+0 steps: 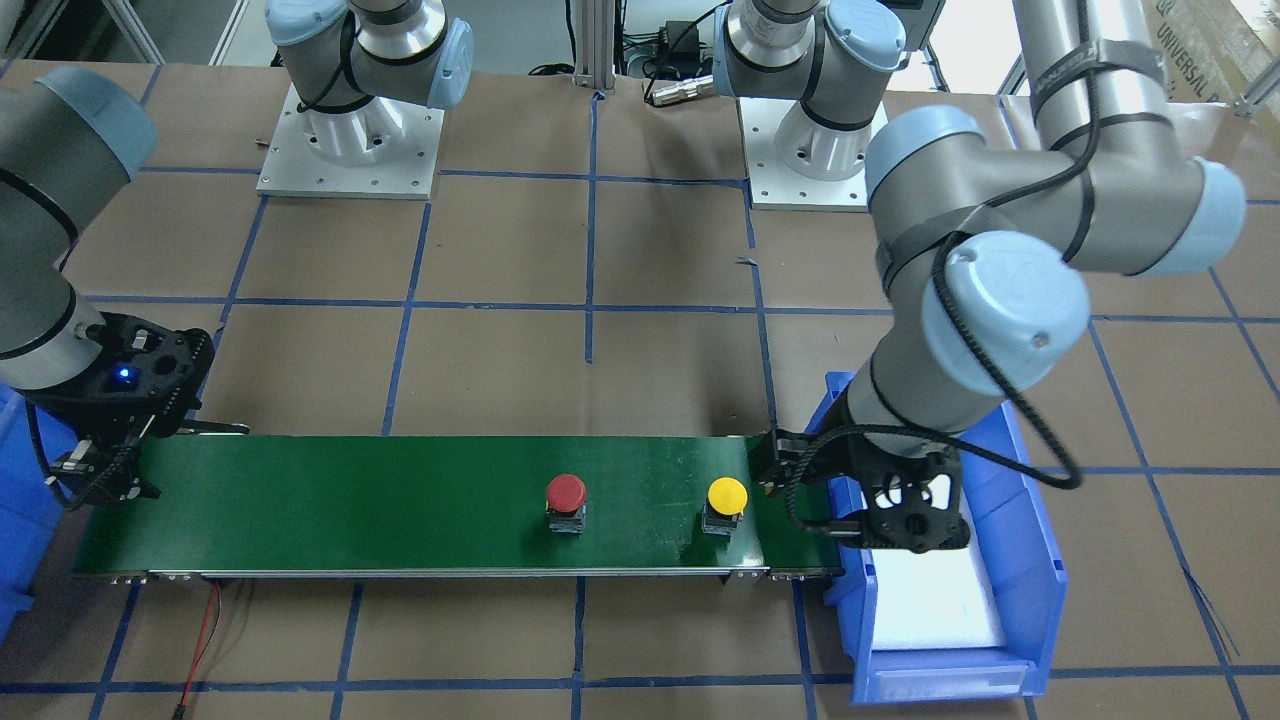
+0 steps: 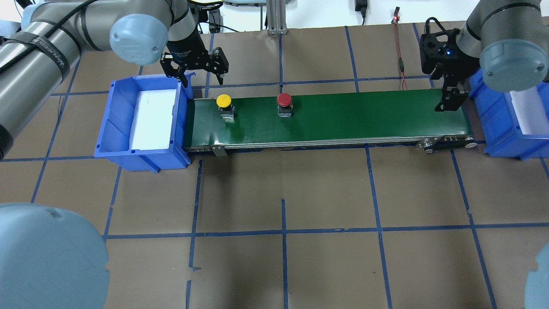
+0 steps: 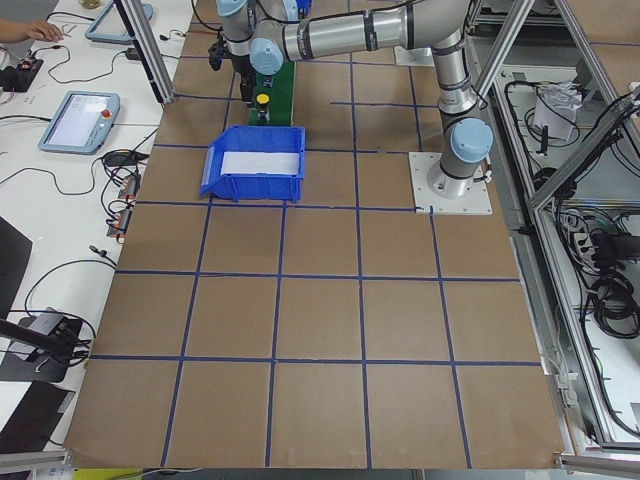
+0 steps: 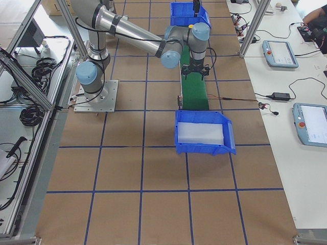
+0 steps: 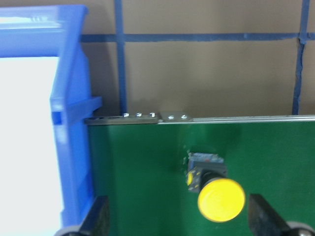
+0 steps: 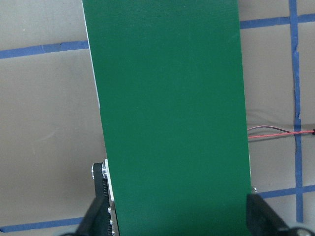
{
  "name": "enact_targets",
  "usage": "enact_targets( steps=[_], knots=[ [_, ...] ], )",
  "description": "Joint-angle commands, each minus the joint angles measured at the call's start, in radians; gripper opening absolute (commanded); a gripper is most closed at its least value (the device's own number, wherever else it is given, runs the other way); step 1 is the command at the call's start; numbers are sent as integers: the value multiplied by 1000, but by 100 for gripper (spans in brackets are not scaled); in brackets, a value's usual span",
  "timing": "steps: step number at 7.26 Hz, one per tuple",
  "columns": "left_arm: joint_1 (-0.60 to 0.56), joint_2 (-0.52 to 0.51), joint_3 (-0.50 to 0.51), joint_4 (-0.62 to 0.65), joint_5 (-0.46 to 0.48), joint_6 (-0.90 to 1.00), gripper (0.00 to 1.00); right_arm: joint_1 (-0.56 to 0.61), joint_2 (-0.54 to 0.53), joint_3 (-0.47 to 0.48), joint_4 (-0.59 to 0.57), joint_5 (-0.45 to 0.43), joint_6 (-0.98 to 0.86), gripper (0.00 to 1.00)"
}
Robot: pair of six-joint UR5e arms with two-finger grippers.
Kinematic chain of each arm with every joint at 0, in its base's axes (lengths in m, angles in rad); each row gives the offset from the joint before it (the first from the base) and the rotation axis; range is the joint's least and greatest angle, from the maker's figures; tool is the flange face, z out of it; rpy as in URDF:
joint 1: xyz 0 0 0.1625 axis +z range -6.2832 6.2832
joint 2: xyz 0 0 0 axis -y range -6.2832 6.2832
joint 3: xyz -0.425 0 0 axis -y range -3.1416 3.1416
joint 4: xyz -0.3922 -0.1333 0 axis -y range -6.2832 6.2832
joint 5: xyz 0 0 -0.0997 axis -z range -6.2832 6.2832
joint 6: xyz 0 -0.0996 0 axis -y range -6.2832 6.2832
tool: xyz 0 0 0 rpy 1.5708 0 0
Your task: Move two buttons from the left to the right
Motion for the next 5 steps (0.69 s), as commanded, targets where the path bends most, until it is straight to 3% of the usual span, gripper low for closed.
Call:
enact_targets(
  steps=[1, 5],
  knots=[
    [115, 158, -12, -170, 0, 121, 100, 0, 0, 4, 5, -2, -3, 98],
    [107, 295, -14, -299, -3, 72, 100, 3, 6, 5, 7, 0, -2, 100]
  ],
)
